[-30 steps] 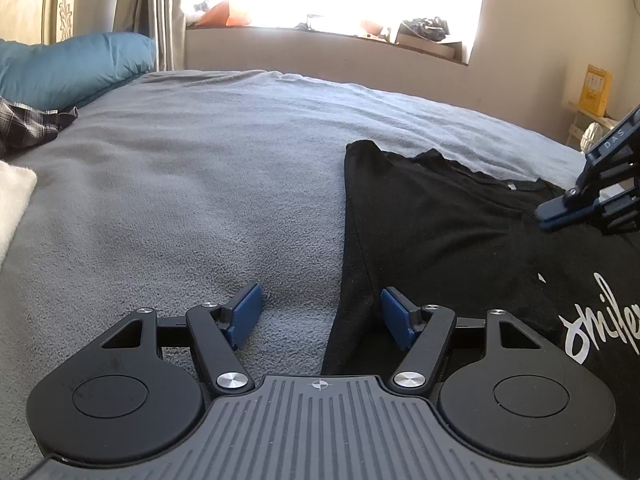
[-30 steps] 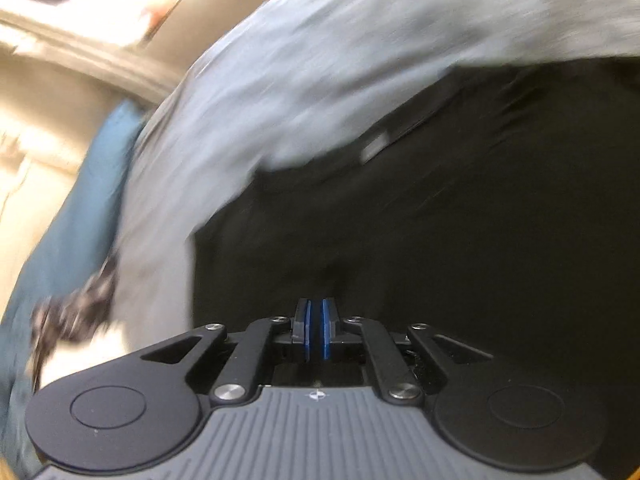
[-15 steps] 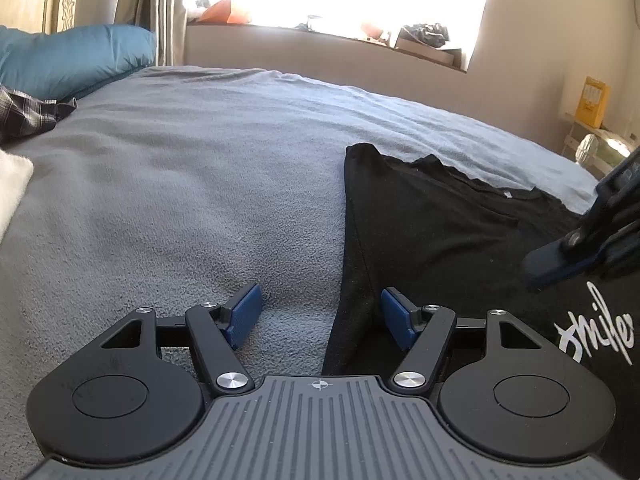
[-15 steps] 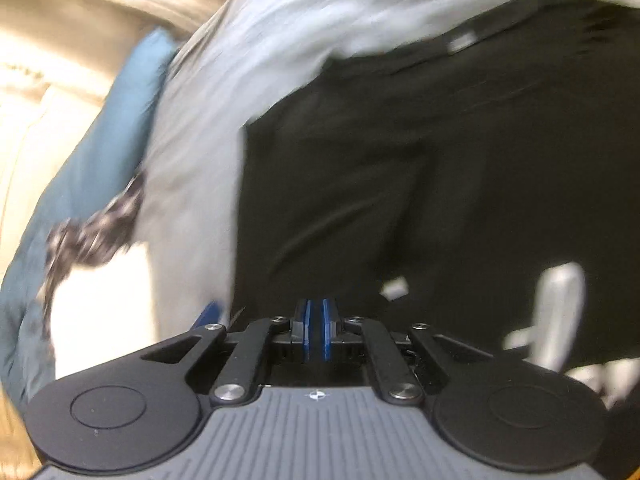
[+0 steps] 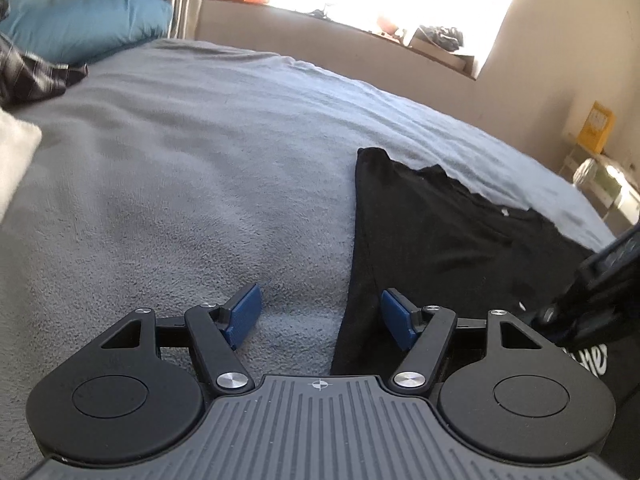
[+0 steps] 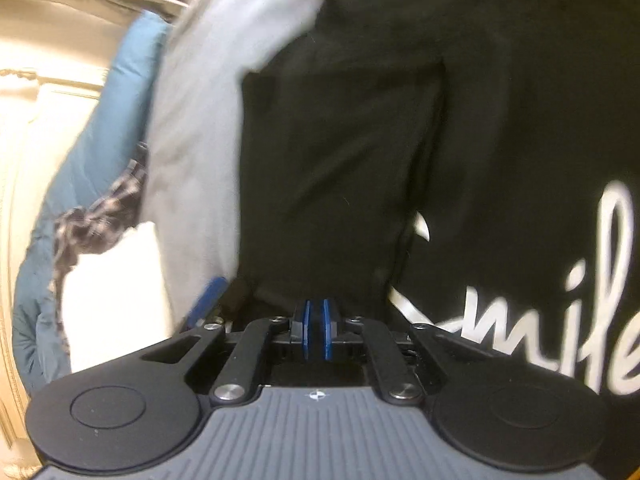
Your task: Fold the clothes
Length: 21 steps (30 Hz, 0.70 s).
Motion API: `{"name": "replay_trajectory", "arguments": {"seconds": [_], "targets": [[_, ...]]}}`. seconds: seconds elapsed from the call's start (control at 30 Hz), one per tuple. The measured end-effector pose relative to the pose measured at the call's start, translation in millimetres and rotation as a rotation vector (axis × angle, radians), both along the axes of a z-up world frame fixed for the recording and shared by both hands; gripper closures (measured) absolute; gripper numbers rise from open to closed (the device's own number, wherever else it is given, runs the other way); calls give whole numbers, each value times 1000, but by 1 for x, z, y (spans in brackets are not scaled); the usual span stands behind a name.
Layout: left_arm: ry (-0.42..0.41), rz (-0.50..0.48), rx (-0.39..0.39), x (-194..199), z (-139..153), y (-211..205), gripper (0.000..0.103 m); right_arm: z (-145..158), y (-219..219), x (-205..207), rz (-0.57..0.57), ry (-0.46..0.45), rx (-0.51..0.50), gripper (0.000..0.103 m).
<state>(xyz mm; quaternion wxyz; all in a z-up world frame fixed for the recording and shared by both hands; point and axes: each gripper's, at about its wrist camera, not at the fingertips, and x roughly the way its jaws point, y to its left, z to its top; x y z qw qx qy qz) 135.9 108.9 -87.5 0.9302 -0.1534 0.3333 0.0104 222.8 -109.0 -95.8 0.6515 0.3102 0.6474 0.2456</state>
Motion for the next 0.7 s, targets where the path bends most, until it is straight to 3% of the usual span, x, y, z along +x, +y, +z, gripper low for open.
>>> {"name": "replay_trajectory", "arguments": {"seconds": [0.17,0.4,0.63,0.7], "targets": [[13,0,-15,-4,4,7,36,-17,-37,-20,-88,131,79,97],[30,0,1,-10,10,2,29,13,-102,-43,-187,69,49,86],[48,-31,46,-18,21,-17,28,13,-150,-76,-385,41,135,80],[38,-40,62,-20,24,-22,21,12,-159,-84,-431,40,157,78]]}}
